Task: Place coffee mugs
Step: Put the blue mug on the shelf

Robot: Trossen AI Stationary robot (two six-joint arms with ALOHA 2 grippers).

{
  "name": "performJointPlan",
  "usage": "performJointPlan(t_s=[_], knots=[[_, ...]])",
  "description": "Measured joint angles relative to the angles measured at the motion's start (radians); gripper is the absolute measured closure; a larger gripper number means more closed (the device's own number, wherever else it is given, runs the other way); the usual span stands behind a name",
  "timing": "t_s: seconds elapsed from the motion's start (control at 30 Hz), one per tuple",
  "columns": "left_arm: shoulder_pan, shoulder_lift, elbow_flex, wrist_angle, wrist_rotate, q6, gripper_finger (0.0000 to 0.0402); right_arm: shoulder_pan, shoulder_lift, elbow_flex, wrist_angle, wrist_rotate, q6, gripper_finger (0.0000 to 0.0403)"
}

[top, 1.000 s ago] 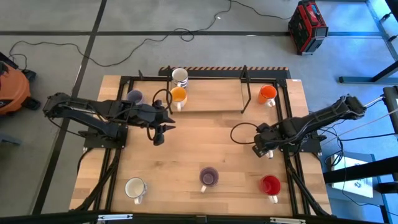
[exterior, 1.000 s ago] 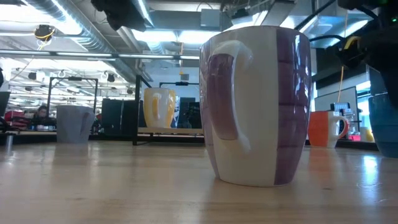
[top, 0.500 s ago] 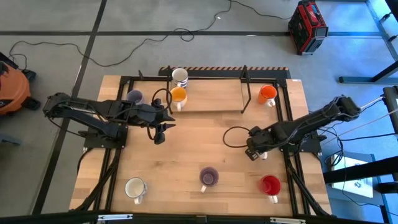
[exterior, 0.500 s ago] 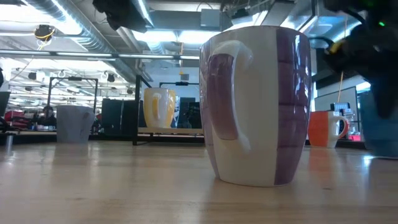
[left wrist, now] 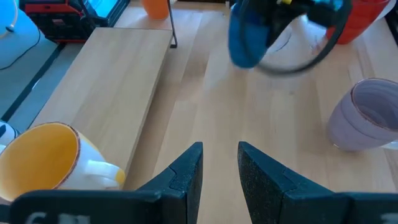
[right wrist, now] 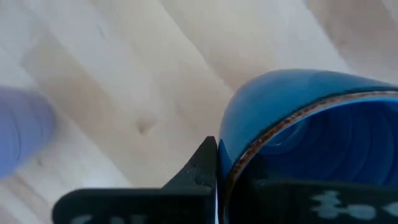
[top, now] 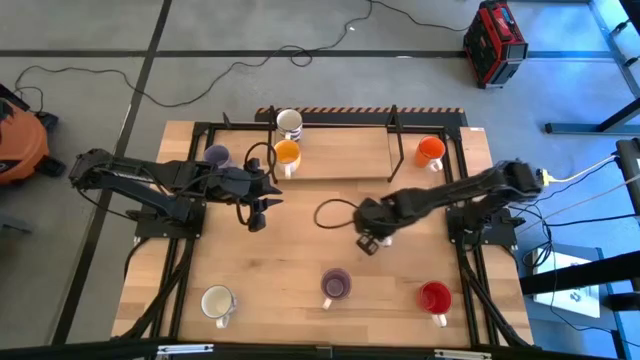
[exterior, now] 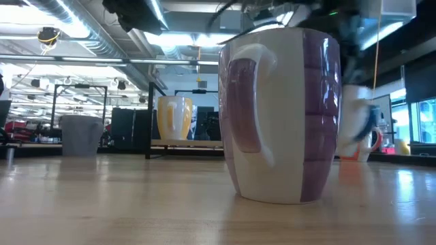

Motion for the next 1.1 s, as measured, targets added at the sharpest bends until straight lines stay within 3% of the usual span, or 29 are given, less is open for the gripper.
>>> performJointPlan(t_s=[0.37, 0.73, 1.1], knots=[[0.000, 0.000, 0.000, 0.012, 0.001, -0.005, 0.0307, -0.114, 0.222, 0.190, -0.002, -0.128, -0.124, 0.0398], [0.000, 0.000, 0.000, 0.023, 0.001, 0.000, 0.0307, -0.121, 0.245, 0.193, 0.003, -0.135, -0.124, 0.0351], [0.000, 0.000, 0.000, 0.021, -0.023, 0.004, 0.0307, -0.120, 0.186, 0.200, -0.007, -0.055, -0.178, 0.0258]])
